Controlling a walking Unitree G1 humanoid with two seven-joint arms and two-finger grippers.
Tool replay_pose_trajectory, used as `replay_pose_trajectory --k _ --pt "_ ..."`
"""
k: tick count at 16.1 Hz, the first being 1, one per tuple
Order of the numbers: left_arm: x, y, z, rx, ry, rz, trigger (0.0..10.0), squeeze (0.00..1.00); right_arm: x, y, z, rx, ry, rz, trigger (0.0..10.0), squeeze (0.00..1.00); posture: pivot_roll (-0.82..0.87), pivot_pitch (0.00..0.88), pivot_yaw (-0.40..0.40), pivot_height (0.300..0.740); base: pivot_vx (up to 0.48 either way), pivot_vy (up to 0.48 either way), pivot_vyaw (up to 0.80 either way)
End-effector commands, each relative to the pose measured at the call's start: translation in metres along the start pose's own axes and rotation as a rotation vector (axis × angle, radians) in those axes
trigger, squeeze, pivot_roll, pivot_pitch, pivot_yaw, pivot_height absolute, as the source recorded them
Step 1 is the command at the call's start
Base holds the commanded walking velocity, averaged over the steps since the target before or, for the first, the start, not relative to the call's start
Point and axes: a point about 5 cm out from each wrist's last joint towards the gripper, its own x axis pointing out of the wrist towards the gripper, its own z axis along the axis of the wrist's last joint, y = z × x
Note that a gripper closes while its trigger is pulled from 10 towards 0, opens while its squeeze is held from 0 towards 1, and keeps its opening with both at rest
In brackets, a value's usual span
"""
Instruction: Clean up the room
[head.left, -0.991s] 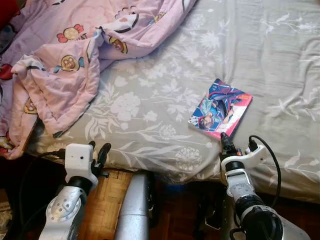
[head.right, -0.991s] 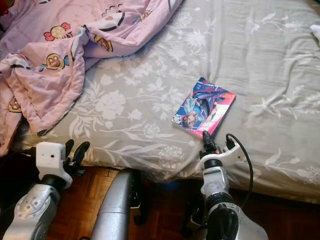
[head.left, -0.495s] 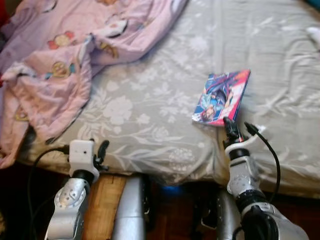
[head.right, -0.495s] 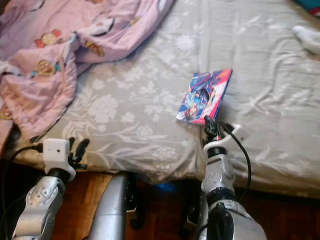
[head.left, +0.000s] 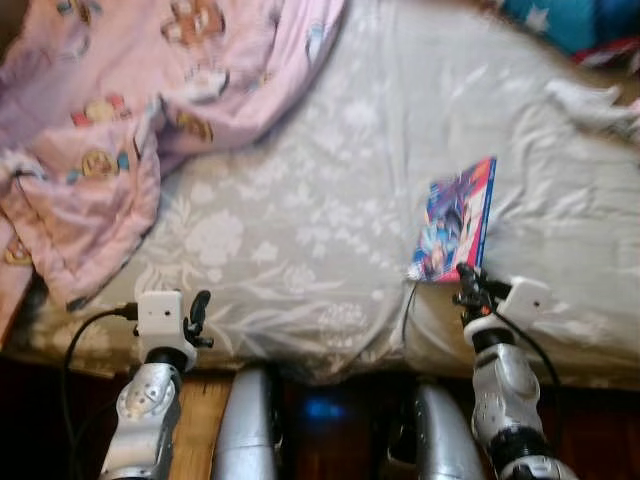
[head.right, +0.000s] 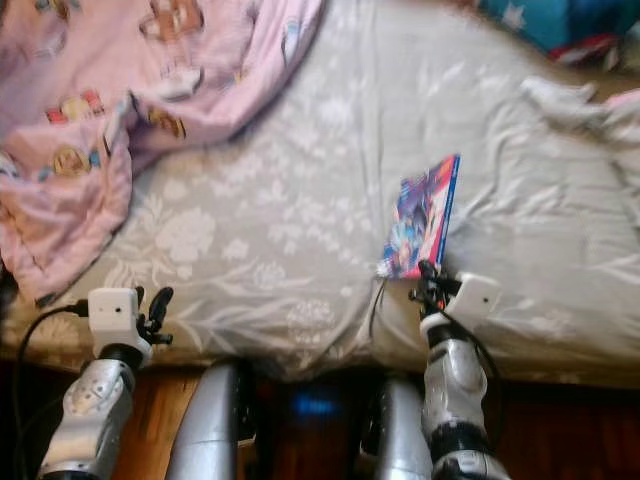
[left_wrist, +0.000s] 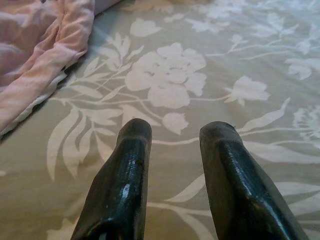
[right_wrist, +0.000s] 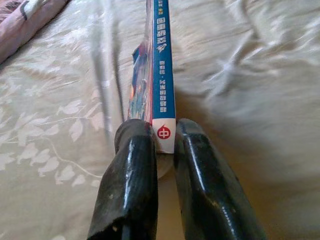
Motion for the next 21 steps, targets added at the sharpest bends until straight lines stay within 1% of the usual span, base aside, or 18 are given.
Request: replay_pose_trajectory --k 1,3,4,5,7,8,10,12,13,14,15,16,18,19,21 --pt "-0.003 -0.001 -0.011 -0.002 0.03 0.007 10.0 0.0 -0.003 -0.004 0.007 -0.041 -0.048 -0.013 10.0 0.0 0.17 0.175 -0.022 0.664 0.0 0.0 0.0" --pt "0.0 -0.003 -0.014 -0.009 0.031 0.007 10.0 0.0 -0.001 -0.001 0.008 -0.068 -0.041 -0.008 10.0 0.0 0.17 0.153 -0.031 0.689 0.0 0.0 0.0" --pt "0.001 -0.003 -0.014 -0.009 0.031 0.007 10.0 0.0 -0.001 -0.001 0.008 -0.068 -0.039 -0.008 10.0 0.0 0.17 0.153 -0.031 0.694 0.0 0.0 0.0" --pt "0.002 -0.002 -0.018 -0.012 0.037 0.014 10.0 0.0 0.0 0.0 0.007 -0.067 -0.024 0.0 10.0 0.0 0.16 0.148 -0.034 0.708 0.0 0.0 0.0" --pt "-0.001 0.001 -0.03 -0.018 0.076 0.031 10.0 0.0 -0.001 -0.002 0.001 -0.063 0.009 -0.01 10.0 0.0 0.16 0.13 -0.036 0.733 0.0 0.0 0.0" --pt "-0.006 0.004 -0.042 -0.031 0.124 0.041 10.0 0.0 -0.005 -0.006 -0.005 -0.066 0.04 -0.026 10.0 0.0 0.16 0.119 -0.038 0.74 0.0 0.0 0.0" --pt "-0.013 0.007 -0.059 -0.024 0.194 0.052 10.0 0.0 -0.01 -0.008 -0.015 -0.084 0.098 -0.025 10.0 0.0 0.16 0.103 -0.039 0.74 0.0 0.0 0.0" --pt "-0.019 0.01 -0.07 -0.023 0.248 0.061 10.0 0.0 -0.015 -0.008 -0.024 -0.111 0.147 -0.01 10.0 0.0 0.16 0.094 -0.04 0.74 0.0 0.0 0.0" --pt "-0.025 0.013 -0.082 -0.023 0.309 0.073 10.0 0.0 -0.021 -0.008 -0.033 -0.118 0.188 -0.013 10.0 0.0 0.15 0.08 -0.04 0.74 0.0 0.0 0.0" --pt "-0.028 0.014 -0.086 -0.025 0.329 0.077 10.0 0.0 -0.023 -0.009 -0.037 -0.107 0.207 -0.02 10.0 0.0 0.15 0.078 -0.04 0.74 0.0 0.0 0.0" --pt "-0.035 0.016 -0.095 -0.023 0.376 0.08 10.0 0.0 -0.031 -0.01 -0.05 -0.104 0.277 -0.031 10.0 0.0 0.15 0.073 -0.039 0.74 0.0 0.0 0.0" --pt "-0.038 0.018 -0.098 -0.024 0.391 0.087 10.0 0.0 -0.036 -0.012 -0.056 -0.087 0.313 -0.047 10.0 0.0 0.15 0.07 -0.039 0.74 0.0 0.0 0.0" --pt "-0.042 0.018 -0.103 -0.021 0.415 0.091 10.0 0.0 -0.041 -0.017 -0.061 -0.108 0.348 -0.07 10.0 0.0 0.15 0.064 -0.041 0.74 0.0 0.0 0.0" --pt "-0.047 0.019 -0.109 -0.019 0.444 0.099 10.0 0.0 -0.043 -0.018 -0.063 -0.137 0.362 -0.064 10.0 0.0 0.15 0.062 -0.046 0.74 0.0 0.0 0.0" --pt "-0.051 0.018 -0.115 -0.022 0.47 0.101 10.0 0.0 -0.042 -0.018 -0.061 -0.168 0.36 -0.049 10.0 0.0 0.14 0.068 -0.053 0.74 0.0 0.0 0.0"
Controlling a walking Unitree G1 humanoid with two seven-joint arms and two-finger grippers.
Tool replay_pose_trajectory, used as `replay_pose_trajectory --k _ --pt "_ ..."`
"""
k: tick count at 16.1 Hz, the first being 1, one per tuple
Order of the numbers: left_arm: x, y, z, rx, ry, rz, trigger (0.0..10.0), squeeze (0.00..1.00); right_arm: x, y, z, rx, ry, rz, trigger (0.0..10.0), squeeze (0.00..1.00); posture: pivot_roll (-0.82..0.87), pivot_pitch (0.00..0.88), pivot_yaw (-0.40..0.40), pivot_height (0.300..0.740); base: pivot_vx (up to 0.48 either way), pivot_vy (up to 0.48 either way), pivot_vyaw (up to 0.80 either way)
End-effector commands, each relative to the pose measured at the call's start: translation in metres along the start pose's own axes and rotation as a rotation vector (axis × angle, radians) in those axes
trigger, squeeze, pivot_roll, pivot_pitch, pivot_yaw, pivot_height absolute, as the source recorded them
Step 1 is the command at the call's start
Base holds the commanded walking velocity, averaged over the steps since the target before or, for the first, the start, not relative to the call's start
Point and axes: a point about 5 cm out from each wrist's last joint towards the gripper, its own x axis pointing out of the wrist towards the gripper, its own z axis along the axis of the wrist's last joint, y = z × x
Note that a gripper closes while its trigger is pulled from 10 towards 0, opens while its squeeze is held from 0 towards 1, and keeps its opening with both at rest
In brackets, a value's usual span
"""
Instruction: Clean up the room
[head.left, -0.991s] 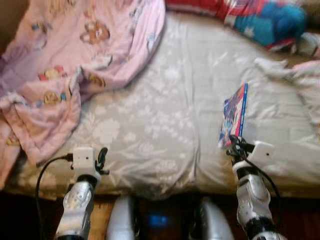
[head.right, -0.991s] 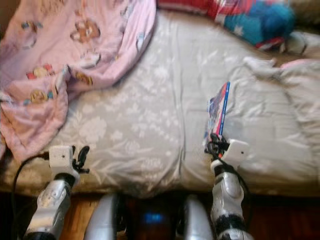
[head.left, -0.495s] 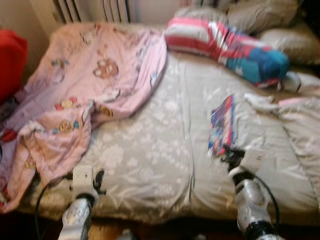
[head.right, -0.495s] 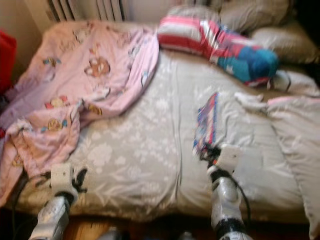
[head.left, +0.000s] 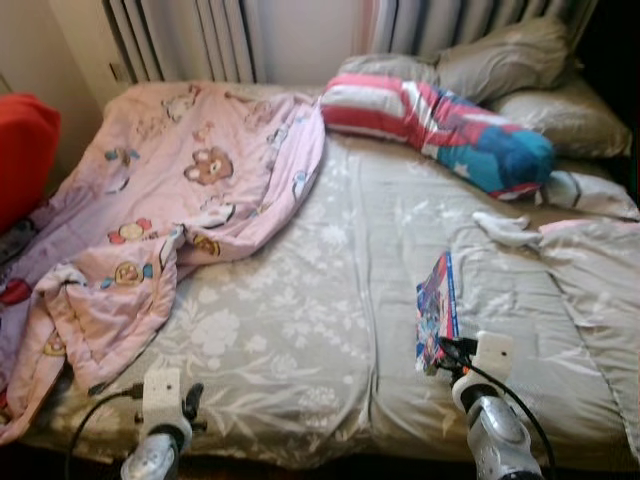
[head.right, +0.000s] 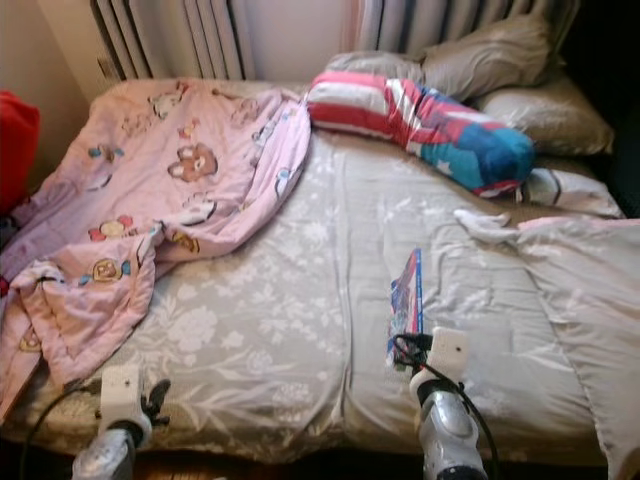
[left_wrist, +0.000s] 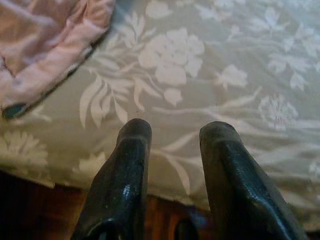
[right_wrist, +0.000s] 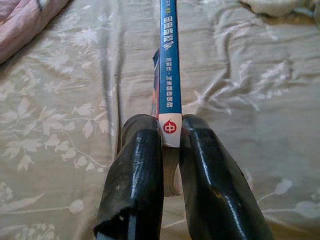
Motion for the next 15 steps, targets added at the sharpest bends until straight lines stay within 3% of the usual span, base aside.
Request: replay_pose_trajectory --k 1,3,15 --pt "-0.0028 0.0018 -0.0071 0.008 0.024 0.014 10.0 0.0 0.002 -0.0022 0.0084 -0.035 -0.037 0.008 10.0 0.0 0.14 0.074 -0.056 0.74 0.0 0.0 0.0" --pt "-0.003 -0.0004 -0.0088 0.01 0.031 0.016 10.0 0.0 0.0031 -0.0027 0.0085 -0.034 -0.017 0.03 10.0 0.0 0.14 0.084 -0.059 0.74 0.0 0.0 0.0" --pt "-0.0017 0.0056 -0.0051 0.01 0.006 0.043 10.0 0.0 0.0062 -0.0012 0.0141 0.021 -0.045 -0.007 10.0 0.0 0.15 0.106 -0.055 0.74 0.0 -0.266 0.0"
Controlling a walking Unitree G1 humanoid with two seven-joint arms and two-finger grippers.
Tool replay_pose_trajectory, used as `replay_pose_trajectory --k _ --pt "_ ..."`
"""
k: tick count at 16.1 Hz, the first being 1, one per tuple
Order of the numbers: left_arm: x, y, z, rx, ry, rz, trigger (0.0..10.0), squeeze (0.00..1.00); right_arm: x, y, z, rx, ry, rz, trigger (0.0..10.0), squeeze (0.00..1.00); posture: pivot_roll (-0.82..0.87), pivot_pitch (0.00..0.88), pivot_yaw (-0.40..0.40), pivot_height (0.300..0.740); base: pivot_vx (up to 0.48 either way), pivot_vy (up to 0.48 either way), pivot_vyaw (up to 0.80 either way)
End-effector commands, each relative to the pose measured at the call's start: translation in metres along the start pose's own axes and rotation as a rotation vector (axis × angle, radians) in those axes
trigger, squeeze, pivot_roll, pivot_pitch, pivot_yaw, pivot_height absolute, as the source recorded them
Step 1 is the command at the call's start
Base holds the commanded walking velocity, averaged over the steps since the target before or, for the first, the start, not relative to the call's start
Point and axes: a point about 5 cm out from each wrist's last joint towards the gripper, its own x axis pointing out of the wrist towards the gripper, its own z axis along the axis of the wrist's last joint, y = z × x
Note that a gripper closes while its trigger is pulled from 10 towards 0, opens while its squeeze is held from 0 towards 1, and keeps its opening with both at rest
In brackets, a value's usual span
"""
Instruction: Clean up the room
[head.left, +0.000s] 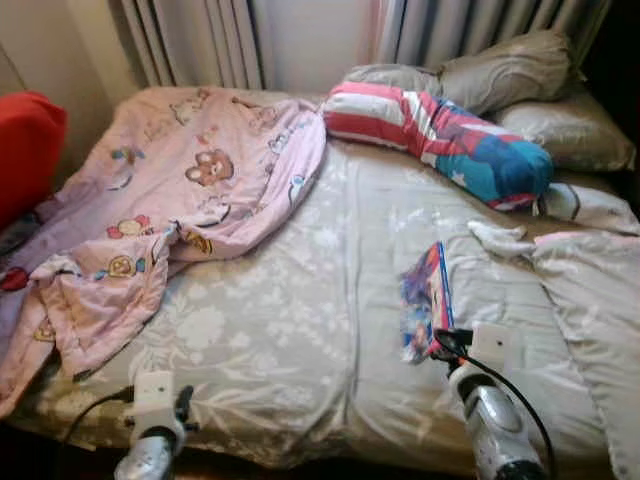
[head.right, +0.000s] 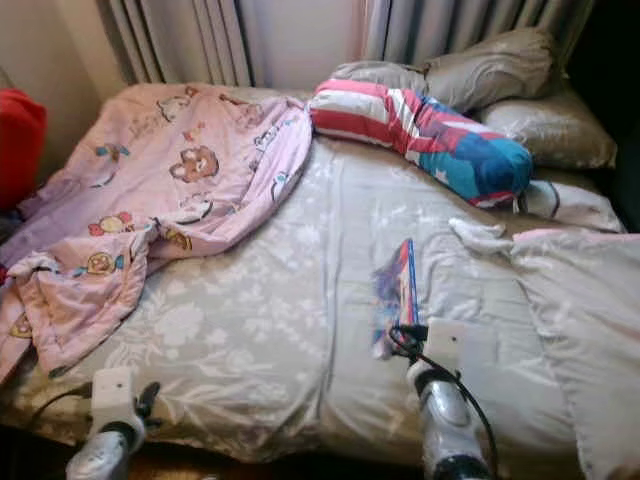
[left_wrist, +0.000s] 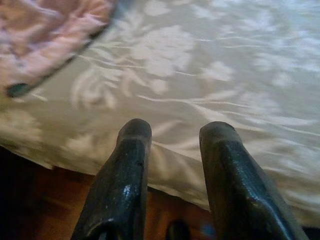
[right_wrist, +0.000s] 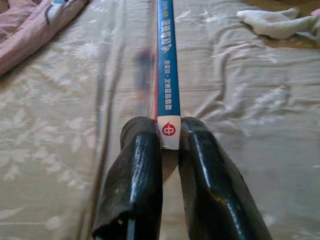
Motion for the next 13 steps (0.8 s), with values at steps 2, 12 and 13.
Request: replay_pose_trajectory --k 2,12,13 --pt "-0.0021 0.0041 -0.0042 0.012 0.012 0.009 10.0 0.0 0.0024 -0.0004 0.0084 0.007 -0.042 -0.009 10.0 0.0 0.15 0.108 -0.054 0.74 0.0 -0.27 0.0" --pt "-0.0016 0.0052 -0.0027 0.016 0.002 0.008 10.0 0.0 0.0028 -0.0006 0.0075 0.019 -0.036 -0.022 10.0 0.0 0.16 0.119 -0.048 0.74 0.0 -0.136 0.0" --pt "-0.0017 0.0054 -0.0026 0.015 0.001 0.009 10.0 0.0 0.0038 -0.0002 0.0086 0.024 -0.037 -0.023 10.0 0.0 0.16 0.12 -0.047 0.74 0.0 0.0 0.0"
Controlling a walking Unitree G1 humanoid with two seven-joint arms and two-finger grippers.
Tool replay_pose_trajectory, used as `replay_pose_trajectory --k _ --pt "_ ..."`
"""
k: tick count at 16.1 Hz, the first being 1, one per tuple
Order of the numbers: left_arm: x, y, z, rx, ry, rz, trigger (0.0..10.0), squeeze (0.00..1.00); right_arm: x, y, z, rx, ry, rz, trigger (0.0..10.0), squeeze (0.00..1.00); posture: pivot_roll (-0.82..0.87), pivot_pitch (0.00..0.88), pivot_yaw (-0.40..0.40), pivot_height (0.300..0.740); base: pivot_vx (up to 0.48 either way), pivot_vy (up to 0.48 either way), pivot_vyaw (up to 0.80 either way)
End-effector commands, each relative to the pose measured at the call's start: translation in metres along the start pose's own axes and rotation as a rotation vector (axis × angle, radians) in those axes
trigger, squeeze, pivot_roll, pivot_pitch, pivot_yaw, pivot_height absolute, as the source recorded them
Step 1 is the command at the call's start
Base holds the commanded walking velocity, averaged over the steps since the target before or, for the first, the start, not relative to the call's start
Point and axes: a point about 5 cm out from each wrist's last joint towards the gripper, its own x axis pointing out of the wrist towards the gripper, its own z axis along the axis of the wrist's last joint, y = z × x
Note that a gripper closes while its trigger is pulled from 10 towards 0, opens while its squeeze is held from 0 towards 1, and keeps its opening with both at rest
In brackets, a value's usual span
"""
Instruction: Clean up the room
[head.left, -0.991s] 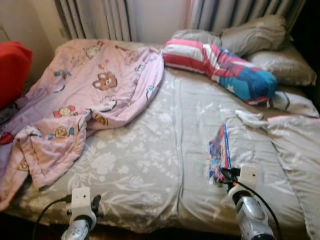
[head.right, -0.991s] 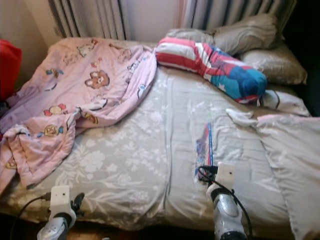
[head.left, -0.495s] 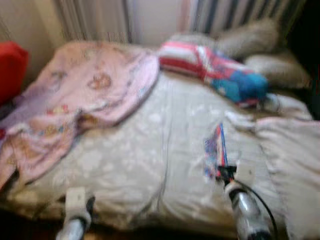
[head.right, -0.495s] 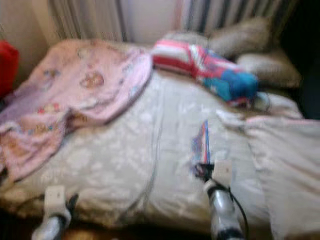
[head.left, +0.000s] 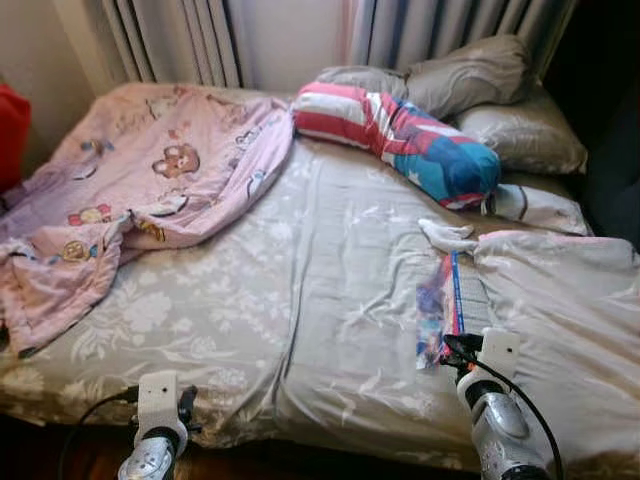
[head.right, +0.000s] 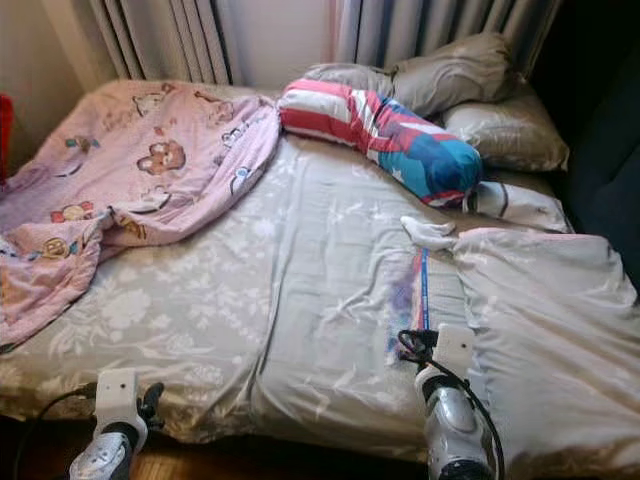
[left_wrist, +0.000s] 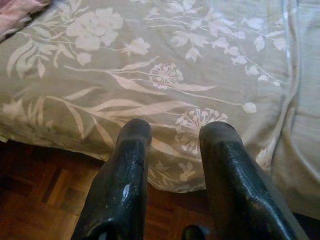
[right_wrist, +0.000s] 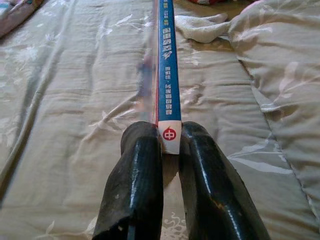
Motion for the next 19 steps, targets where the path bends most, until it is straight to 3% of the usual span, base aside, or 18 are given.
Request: replay_pose_trajectory --k 1,9,19 --pt "-0.0026 0.002 -0.0051 0.004 0.016 0.005 10.0 0.0 0.005 0.004 0.0117 0.004 -0.046 0.008 10.0 0.0 0.16 0.12 -0.047 0.74 0.0 0.0 0.0" --pt "-0.0025 0.0002 -0.0041 0.017 0.006 -0.011 10.0 0.0 0.0054 0.0044 0.0123 0.005 -0.05 0.001 10.0 0.0 0.16 0.128 -0.042 0.74 0.0 -0.182 0.0" --pt "-0.003 0.0032 -0.0043 0.004 0.005 -0.003 10.0 0.0 0.0052 0.006 0.0105 0.017 -0.046 -0.004 10.0 0.0 0.17 0.134 -0.037 0.74 0.0 0.0 0.0"
